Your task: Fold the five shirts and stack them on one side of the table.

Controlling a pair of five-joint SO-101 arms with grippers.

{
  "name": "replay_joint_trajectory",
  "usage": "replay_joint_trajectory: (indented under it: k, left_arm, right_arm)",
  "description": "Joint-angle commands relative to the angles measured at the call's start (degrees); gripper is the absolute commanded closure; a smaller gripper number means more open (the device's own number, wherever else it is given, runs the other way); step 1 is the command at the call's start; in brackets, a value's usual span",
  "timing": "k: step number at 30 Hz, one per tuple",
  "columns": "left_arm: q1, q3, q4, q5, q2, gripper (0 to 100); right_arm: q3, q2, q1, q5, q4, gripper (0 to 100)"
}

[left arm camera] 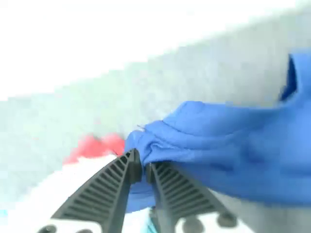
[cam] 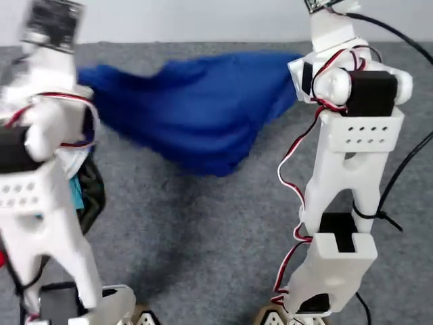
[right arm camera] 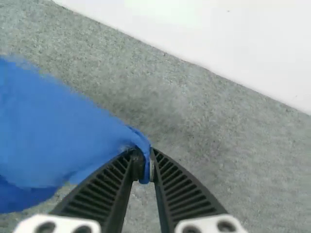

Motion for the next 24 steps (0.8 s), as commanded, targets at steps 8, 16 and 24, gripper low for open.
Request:
replay_joint_trajectory:
  k: [8,16,24]
  left_arm:
    - [-2.73,-25.89,-14.77,-2.11,-3.08,98]
    - [0.26,-24.31,-19.52,-5.19,-1.49,98]
    - [9.58,-7.78,-28.31,-5.01,13.54,98]
  right_arm:
    - [-0.44,-13.93,-12.18,7.12,2.15,98.9]
    - [2.29,-16.40,-12.53,7.12,2.33,98.9]
    - [26.20,-16.84,-10.24,7.03,2.24,98.9]
